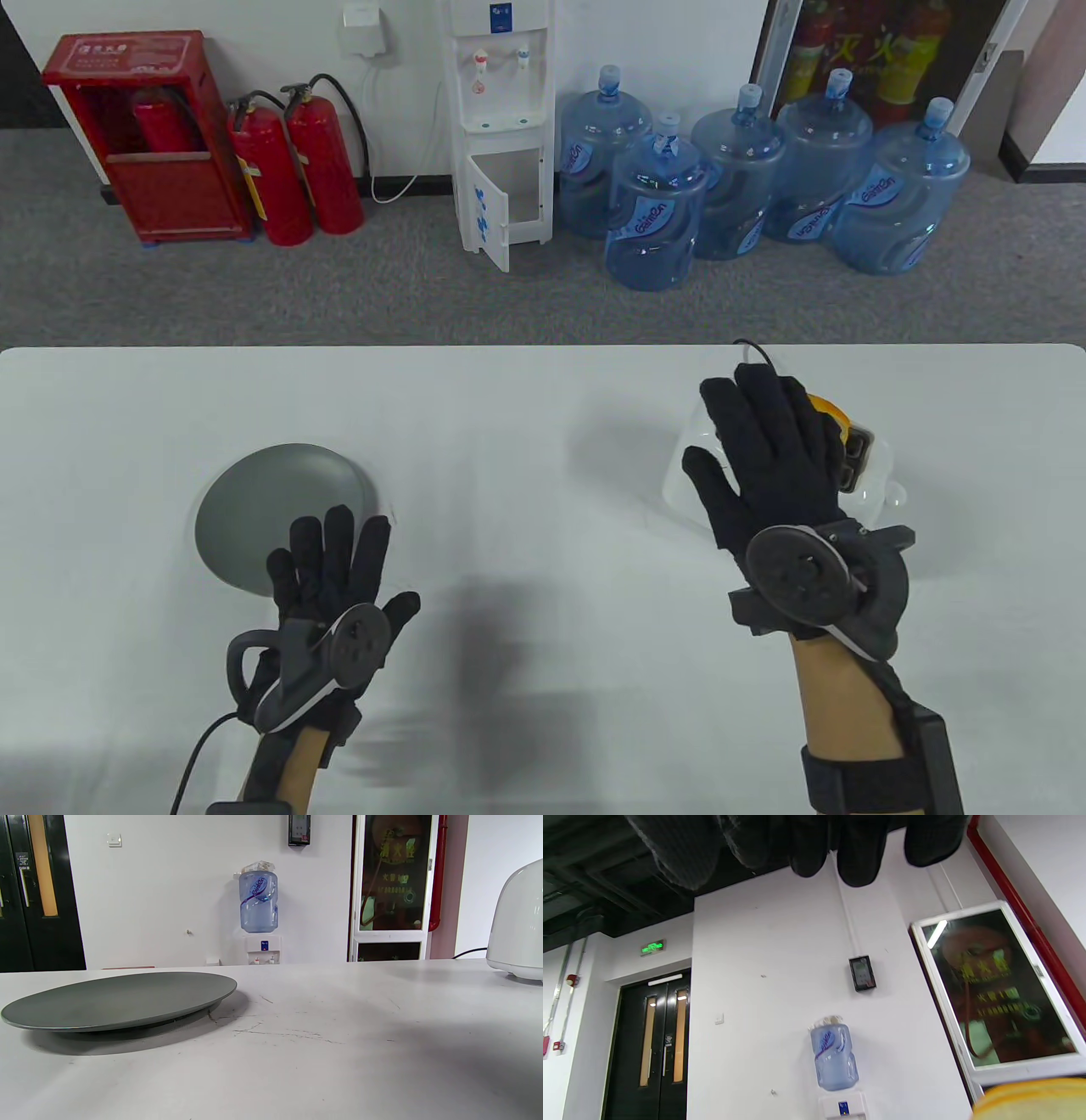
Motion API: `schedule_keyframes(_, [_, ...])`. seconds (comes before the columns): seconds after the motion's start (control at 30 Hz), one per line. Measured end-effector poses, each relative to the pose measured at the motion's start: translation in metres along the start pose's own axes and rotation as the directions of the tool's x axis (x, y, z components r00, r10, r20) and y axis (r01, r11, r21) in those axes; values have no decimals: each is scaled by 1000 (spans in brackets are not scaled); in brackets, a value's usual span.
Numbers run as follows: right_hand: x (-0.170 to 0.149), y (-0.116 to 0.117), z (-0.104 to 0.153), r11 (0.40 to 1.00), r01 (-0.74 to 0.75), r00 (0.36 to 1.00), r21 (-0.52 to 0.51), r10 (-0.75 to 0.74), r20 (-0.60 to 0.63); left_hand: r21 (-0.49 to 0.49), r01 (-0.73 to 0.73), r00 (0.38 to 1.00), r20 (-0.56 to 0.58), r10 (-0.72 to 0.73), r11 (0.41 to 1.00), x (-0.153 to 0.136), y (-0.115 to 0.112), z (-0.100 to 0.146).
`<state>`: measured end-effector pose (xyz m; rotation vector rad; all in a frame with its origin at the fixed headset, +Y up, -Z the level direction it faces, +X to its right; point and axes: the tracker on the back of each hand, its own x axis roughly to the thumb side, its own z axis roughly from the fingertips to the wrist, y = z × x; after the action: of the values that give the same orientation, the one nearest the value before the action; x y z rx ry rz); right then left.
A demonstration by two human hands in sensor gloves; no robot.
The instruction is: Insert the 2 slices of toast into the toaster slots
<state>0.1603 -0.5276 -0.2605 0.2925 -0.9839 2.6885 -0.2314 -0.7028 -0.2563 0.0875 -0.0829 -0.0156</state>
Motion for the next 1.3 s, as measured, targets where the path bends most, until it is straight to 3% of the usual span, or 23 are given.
schedule_keyframes(0.3, [29,17,26,1000,-22,998,-20,23,56,3,-1,1000,8,1,1000,1,0,0])
schedule_keyframes(0.47, [40,35,44,999,-27,997,27,25,70,6,4,1000,22,-4,1000,5,0,1])
schedule_keyframes(0.73, [43,58,70,995,-40,996,88,33,78,1,15,999,30,-15,1000,8,-1,1])
schedule_keyframes(1.3, [43,85,90,987,-13,997,160,1,76,-6,20,999,28,-20,1000,8,0,2])
